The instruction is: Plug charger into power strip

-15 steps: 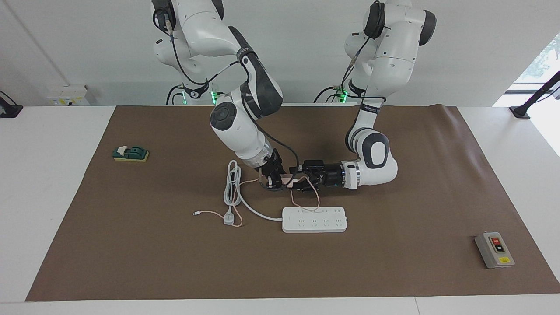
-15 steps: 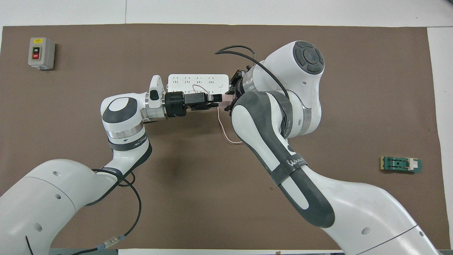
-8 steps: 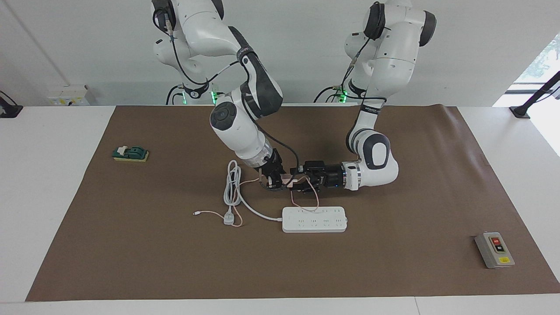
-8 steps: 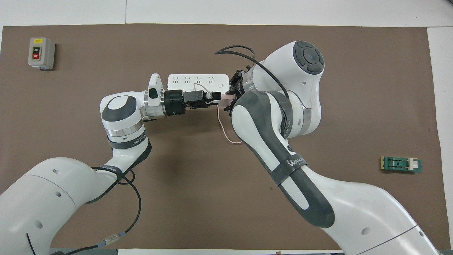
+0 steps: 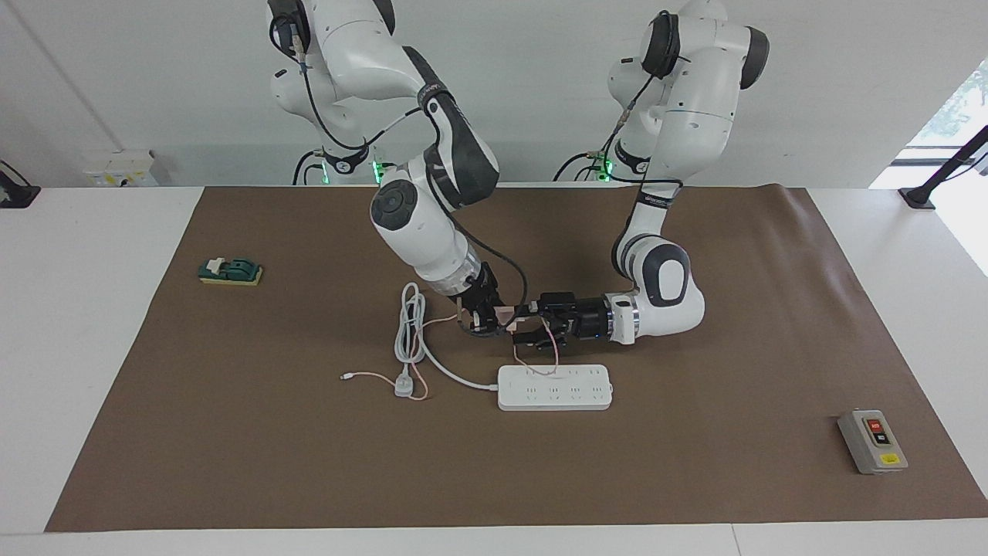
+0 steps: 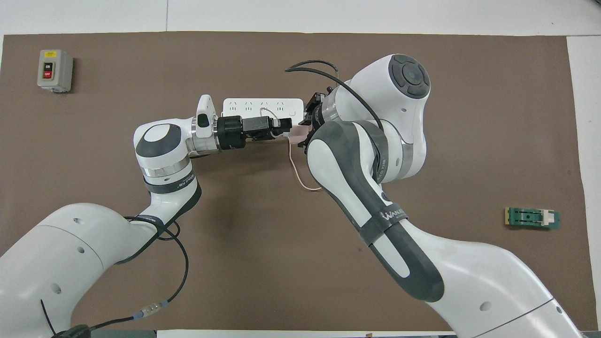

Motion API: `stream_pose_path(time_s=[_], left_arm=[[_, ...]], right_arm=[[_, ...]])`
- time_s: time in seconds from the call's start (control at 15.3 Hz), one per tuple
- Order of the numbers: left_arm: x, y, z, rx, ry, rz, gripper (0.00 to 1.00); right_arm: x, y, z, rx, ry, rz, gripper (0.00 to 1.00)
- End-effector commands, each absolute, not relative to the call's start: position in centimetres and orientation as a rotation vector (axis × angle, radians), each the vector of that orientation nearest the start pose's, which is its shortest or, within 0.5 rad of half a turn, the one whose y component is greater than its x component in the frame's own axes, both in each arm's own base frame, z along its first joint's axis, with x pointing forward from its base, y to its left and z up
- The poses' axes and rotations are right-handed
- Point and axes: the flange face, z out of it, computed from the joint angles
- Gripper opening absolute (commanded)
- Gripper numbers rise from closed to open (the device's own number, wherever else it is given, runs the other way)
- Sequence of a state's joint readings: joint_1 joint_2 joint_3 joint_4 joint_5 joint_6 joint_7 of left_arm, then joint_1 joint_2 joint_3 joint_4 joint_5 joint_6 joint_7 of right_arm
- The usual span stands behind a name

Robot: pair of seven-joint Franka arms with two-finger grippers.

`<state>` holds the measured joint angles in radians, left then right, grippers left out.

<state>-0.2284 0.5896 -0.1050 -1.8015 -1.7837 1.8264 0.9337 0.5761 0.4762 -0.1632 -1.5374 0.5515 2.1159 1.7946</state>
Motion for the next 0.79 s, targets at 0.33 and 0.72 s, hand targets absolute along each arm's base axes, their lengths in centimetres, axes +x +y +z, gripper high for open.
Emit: stream_pose_path(time_s=[0.33, 0.72], left_arm=[[59.59, -28.68, 25.67, 1.539, -0.073, 0.065, 1.00], [59.45, -28.97, 25.68, 1.538, -0.077, 0.061, 0.91]], right_arm=[[62.69, 31.23, 40.03, -1.928, 2.087, 0.460, 0.00], [62.55, 31.58, 39.96, -1.929, 2.081, 0.454, 0.00]])
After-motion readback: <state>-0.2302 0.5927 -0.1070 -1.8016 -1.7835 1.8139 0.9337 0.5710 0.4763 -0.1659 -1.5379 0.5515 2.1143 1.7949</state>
